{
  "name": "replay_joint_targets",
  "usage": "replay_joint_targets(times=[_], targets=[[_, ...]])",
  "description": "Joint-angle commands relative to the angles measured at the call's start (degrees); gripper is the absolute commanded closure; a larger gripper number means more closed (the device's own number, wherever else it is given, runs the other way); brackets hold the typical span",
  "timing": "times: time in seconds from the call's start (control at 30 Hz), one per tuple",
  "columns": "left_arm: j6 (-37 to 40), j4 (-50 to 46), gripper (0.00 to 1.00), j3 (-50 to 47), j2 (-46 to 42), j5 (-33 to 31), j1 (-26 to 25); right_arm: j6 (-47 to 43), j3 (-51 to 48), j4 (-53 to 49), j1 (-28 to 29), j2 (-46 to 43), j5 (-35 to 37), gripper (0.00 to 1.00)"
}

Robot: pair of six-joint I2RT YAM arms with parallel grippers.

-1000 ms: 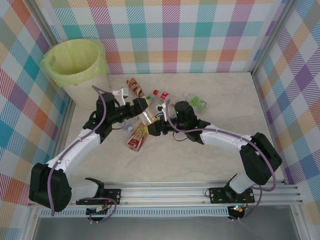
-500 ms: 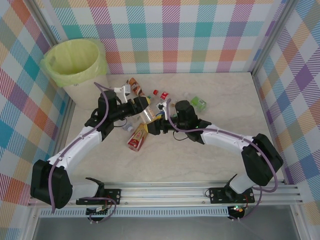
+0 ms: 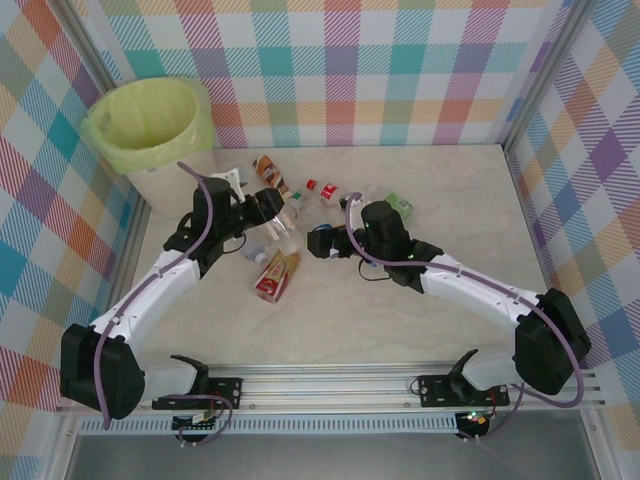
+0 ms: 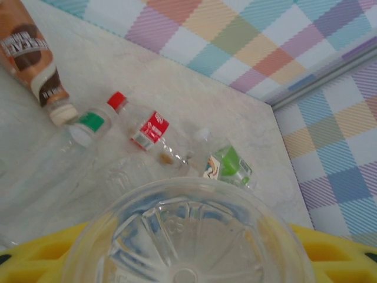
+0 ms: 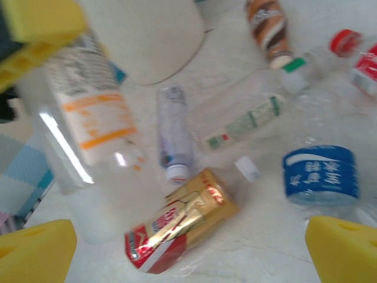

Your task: Put the plastic bottles in the bin

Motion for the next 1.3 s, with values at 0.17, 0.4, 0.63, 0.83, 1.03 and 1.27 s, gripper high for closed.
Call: replay_joint_targets(times=[0.17,0.4,0.63,0.83,1.03,1.27], targets=[[12.1,-10.3,0.52,14.1,-1.9,-13.9,2.3,6.1,-2.4,-3.6,0.2,-1.2,13.2,0.01],[18.3,-16.1,0.52,25.5,1.2,-21.6,4.5,6.4,-7.2,0.4,0.2,-1.5,14.3,0.00],[21.7,-18.1,0.53,37.6,7.4,-26.1,9.0,5.5,-9.1,1.6,0.2,-1.4,14.0,0.00],[25.5,-19.0,0.53,49.3,14.1,-29.1,13.0,3.4,-9.6,2.4,0.2,-2.4,14.3,0.00],[31.0,-20.9,0.54,62.6,22.5,-29.8,17.6,1.9,-10.1,2.3,0.2,-3.7,14.3,0.00],[40.9,-25.3,0.55,73.1,29.6,-28.4,19.9,0.9,-11.4,3.2,0.2,-4.9,15.1,0.00]])
